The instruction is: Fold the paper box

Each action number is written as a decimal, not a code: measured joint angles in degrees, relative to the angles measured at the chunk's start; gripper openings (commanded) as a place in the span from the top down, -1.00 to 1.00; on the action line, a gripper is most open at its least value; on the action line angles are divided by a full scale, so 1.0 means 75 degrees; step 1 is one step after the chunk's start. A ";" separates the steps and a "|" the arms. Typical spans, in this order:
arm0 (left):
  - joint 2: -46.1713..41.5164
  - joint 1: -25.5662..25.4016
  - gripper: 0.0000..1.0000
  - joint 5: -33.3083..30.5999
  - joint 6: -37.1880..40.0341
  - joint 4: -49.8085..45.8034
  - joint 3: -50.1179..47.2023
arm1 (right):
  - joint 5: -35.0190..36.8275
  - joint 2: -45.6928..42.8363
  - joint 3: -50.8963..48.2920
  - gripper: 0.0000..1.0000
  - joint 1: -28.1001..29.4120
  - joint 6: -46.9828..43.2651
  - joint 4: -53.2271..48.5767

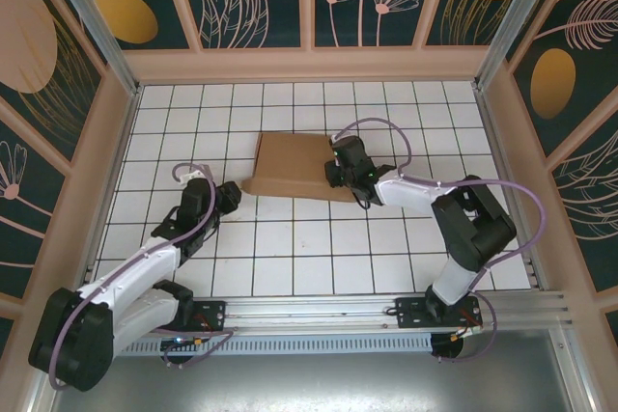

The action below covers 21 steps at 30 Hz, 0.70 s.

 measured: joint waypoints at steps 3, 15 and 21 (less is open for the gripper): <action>0.0175 0.0000 -0.17 -0.0318 0.0283 -0.0353 0.0688 | 0.0038 0.0076 -0.0023 0.37 0.0000 -0.0006 0.0047; 0.3899 0.0609 -0.36 0.1049 0.2005 -0.0385 0.3832 | -0.0895 -0.1373 -0.0108 -0.15 -0.0895 0.0137 0.0076; 0.5120 0.0915 -0.34 0.1932 0.2189 -0.0388 0.4030 | -0.1655 -0.0525 0.0140 -0.23 -0.1996 0.0688 -0.0038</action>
